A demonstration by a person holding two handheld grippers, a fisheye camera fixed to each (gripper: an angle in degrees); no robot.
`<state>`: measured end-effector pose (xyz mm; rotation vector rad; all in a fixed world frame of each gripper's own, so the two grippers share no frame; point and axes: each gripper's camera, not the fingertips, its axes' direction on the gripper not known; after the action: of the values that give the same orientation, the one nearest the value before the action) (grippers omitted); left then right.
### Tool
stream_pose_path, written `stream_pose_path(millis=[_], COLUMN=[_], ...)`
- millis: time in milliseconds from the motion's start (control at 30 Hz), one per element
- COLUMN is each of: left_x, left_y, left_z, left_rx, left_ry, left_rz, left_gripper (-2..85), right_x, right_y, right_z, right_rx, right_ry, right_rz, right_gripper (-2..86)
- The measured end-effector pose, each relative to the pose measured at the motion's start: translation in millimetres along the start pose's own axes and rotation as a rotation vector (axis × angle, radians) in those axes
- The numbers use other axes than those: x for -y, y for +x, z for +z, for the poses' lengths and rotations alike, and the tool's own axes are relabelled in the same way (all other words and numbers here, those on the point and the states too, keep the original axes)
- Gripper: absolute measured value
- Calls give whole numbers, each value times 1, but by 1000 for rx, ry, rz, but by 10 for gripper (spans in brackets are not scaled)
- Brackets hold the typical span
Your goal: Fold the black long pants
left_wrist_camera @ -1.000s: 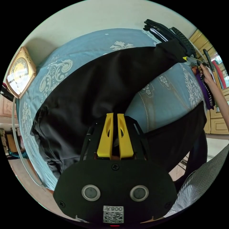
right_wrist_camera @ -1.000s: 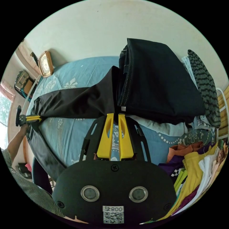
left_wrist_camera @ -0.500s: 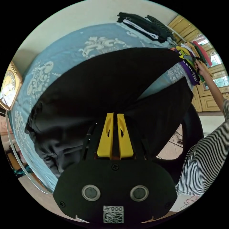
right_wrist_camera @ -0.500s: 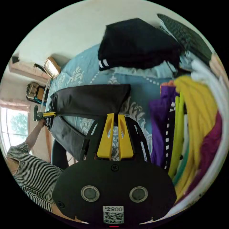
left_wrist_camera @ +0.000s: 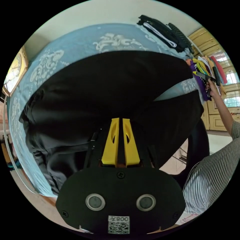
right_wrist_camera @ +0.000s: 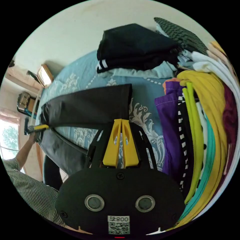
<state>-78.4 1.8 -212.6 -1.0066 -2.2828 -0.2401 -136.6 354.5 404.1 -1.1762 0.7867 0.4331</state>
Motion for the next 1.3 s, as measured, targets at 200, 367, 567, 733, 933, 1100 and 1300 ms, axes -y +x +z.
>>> stream_pose_path(millis=[200, 367, 567, 733, 933, 1100, 1300], left_x=[-1, 38, 112, 145, 135, 136, 111], left_y=[-8, -27, -40, -29, -35, -52, -63], left_z=[-35, -32, -14, 13, 0, 2, 11], left_rx=[-76, -110, -83, 121, 119, 82, -17], left_ry=[181, 209, 195, 91, 157, 197, 239], left_rz=[26, 23, 50, 133, 146, 74, 38], left_gripper=[45, 75, 86, 42, 9, 11, 44], right_x=[18, 56, 81, 82, 89, 107, 102], right_y=[-14, 11, 23, 20, 18, 23, 45], right_z=[-6, -7, 3, 3, -36, -56, -53], right_rx=[-47, 9, -2, -12, 27, 42, 78], right_ry=[66, 66, 8, -19, 60, 69, -17], right_rz=[-36, 68, 123, 101, 44, 40, 167], right_gripper=[20, 66, 68, 49, 24, 19, 14])
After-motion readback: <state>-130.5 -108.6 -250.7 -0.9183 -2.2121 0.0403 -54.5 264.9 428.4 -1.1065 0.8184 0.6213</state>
